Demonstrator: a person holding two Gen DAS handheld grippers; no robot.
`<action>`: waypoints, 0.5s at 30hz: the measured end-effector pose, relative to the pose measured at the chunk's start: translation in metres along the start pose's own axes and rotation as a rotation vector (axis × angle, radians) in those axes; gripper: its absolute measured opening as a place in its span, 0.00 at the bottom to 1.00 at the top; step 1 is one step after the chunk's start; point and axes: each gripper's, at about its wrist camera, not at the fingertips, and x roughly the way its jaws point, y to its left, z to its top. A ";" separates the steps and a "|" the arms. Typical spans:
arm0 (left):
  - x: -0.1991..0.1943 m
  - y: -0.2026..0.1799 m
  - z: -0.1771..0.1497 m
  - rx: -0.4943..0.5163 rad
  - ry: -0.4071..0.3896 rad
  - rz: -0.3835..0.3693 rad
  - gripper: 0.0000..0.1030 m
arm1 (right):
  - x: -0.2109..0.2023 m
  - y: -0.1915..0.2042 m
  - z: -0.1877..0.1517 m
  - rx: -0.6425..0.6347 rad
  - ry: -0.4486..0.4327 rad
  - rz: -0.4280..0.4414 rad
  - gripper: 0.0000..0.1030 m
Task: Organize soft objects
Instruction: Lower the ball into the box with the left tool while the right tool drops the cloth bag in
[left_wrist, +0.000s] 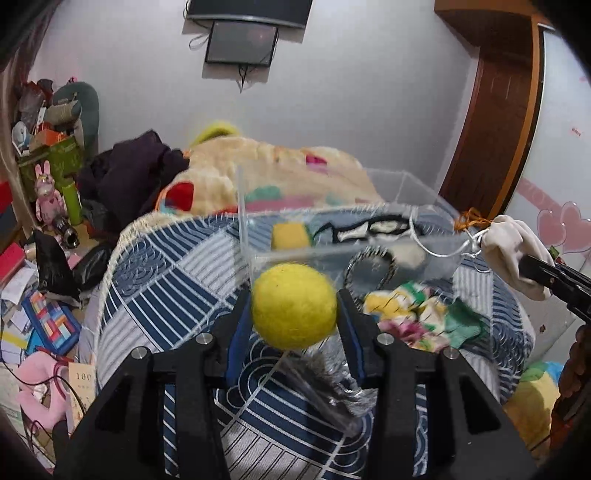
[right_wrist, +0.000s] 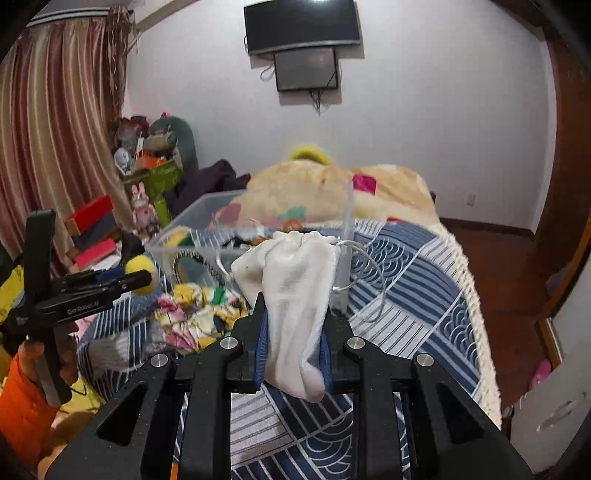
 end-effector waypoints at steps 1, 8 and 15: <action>-0.004 -0.001 0.004 0.003 -0.016 -0.001 0.43 | -0.002 0.001 0.003 -0.002 -0.013 -0.002 0.20; -0.025 -0.011 0.031 0.019 -0.105 -0.017 0.43 | -0.005 0.006 0.030 -0.019 -0.093 -0.011 0.20; -0.023 -0.018 0.054 0.020 -0.141 -0.031 0.43 | 0.006 0.014 0.050 -0.035 -0.147 -0.019 0.20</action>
